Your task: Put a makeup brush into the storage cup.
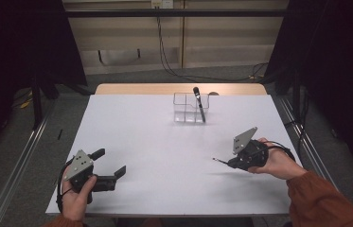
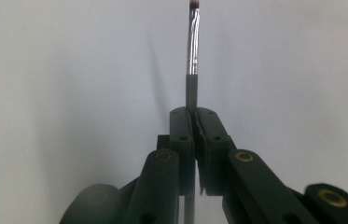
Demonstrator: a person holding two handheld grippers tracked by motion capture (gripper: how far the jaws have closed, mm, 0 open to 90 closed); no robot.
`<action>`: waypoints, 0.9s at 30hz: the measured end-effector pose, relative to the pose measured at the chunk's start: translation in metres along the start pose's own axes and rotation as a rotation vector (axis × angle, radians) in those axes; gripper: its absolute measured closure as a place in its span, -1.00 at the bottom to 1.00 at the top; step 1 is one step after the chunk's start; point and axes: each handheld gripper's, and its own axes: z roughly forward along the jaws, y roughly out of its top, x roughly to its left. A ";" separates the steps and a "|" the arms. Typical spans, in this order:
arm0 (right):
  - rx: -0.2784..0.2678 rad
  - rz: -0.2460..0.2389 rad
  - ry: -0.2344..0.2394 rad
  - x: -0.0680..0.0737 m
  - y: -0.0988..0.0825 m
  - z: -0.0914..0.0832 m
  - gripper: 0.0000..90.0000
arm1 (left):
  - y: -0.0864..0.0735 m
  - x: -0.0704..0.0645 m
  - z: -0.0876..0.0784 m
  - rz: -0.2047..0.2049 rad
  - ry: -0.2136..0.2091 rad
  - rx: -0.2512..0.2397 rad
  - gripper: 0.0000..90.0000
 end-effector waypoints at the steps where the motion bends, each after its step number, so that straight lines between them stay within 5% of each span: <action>1: -0.020 0.008 -0.016 0.000 0.000 -0.002 0.91 | 0.000 0.000 0.000 0.000 0.000 0.001 -0.96; 8: -0.161 0.109 -0.064 -0.005 -0.005 -0.007 0.91 | 0.000 0.000 0.000 0.001 0.000 0.000 -0.96; 16: -0.338 0.289 -0.195 -0.010 -0.015 -0.012 0.91 | 0.000 0.000 0.000 0.002 -0.001 0.001 -0.96; 23: -0.462 0.351 -0.168 -0.006 -0.023 -0.008 0.91 | 0.000 0.000 -0.001 0.003 0.004 -0.003 -0.96; 27: -0.545 0.373 -0.190 -0.004 -0.026 -0.007 0.91 | 0.000 0.000 0.000 0.003 0.001 -0.002 -0.96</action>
